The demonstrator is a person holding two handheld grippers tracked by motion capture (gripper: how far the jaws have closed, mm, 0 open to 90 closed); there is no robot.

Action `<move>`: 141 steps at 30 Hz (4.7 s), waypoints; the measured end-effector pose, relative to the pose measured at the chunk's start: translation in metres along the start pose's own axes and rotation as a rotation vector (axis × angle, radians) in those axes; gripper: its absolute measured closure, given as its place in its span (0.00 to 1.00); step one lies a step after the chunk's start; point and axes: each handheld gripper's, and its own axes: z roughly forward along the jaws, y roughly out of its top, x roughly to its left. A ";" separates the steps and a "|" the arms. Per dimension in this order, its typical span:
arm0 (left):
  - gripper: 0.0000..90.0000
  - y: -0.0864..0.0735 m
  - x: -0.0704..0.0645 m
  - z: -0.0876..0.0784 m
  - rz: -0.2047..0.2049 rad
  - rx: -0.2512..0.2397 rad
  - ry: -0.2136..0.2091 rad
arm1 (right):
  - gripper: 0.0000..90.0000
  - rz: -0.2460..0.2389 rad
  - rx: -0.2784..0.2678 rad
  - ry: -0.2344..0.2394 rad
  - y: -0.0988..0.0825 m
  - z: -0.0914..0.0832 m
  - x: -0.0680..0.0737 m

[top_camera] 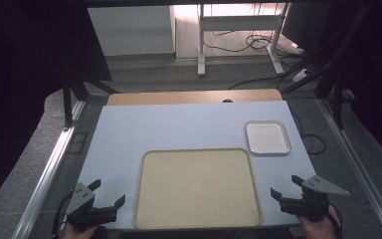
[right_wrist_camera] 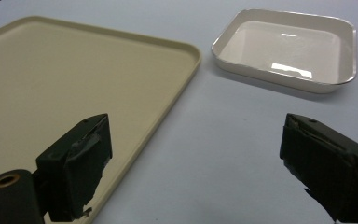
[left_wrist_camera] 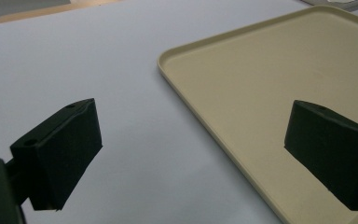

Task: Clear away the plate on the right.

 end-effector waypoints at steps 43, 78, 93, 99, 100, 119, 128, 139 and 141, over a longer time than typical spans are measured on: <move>0.04 -0.001 0.002 -0.001 -0.018 0.002 0.004 | 0.01 -0.051 0.050 0.007 0.006 0.017 -0.009; 0.04 0.000 0.000 0.001 -0.012 0.015 0.016 | 0.00 -0.012 0.023 0.030 0.035 0.039 -0.026; 0.04 0.000 0.000 0.001 -0.011 0.016 0.015 | 0.00 0.002 0.025 0.008 0.047 0.047 -0.037; 0.04 0.000 0.000 0.001 -0.011 0.017 0.015 | 0.00 0.016 0.035 0.005 0.053 0.053 -0.045; 0.04 0.000 0.000 0.001 -0.011 0.017 0.015 | 0.00 0.017 0.037 0.001 0.054 0.054 -0.046; 0.04 0.000 0.000 0.001 -0.006 0.020 0.016 | 0.01 0.060 0.051 -0.012 0.059 0.070 -0.069; 0.04 0.000 0.000 0.001 -0.003 0.022 0.018 | 0.01 0.084 0.061 -0.026 0.067 0.079 -0.078; 0.04 0.000 0.000 0.002 -0.004 0.024 0.019 | 0.01 0.100 0.094 -0.059 0.072 0.090 -0.090; 0.04 0.000 0.000 0.002 -0.004 0.023 0.020 | 0.01 0.108 0.099 -0.064 0.073 0.092 -0.093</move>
